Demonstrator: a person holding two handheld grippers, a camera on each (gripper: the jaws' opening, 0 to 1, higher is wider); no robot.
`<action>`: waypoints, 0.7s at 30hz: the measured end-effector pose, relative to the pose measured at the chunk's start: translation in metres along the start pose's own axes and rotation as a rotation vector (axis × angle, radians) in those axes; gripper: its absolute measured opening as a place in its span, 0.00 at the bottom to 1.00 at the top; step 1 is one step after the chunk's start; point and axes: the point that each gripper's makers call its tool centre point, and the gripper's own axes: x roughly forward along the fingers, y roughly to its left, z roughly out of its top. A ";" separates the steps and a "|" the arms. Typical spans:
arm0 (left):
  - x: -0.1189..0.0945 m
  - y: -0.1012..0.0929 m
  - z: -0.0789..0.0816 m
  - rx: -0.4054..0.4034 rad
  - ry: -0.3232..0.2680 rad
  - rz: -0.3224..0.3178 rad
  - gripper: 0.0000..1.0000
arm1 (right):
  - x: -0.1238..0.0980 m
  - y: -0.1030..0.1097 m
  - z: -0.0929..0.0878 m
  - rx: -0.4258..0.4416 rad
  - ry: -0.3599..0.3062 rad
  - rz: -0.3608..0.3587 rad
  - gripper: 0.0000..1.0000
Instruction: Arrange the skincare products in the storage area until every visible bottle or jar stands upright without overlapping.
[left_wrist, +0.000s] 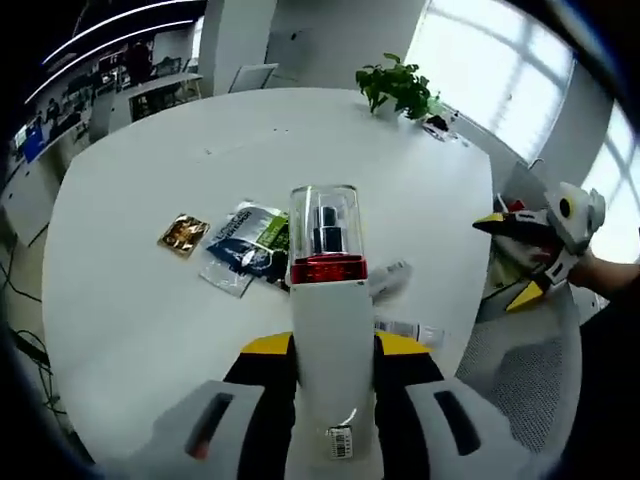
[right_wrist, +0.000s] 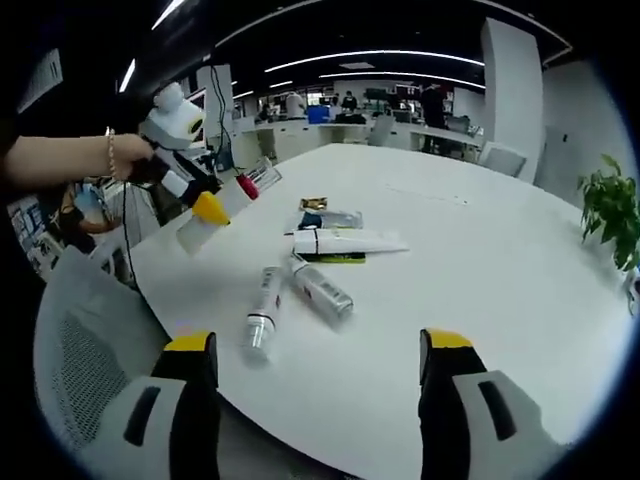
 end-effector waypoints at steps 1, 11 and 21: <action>-0.002 -0.005 -0.001 -0.014 -0.014 -0.016 0.32 | -0.001 0.000 0.003 0.038 -0.016 0.009 0.81; -0.031 -0.043 -0.002 -0.065 -0.109 -0.106 0.32 | -0.006 0.054 0.041 0.209 -0.155 0.320 0.64; -0.063 -0.089 0.014 -0.075 -0.238 -0.233 0.31 | -0.009 0.114 0.097 0.361 -0.299 0.602 0.65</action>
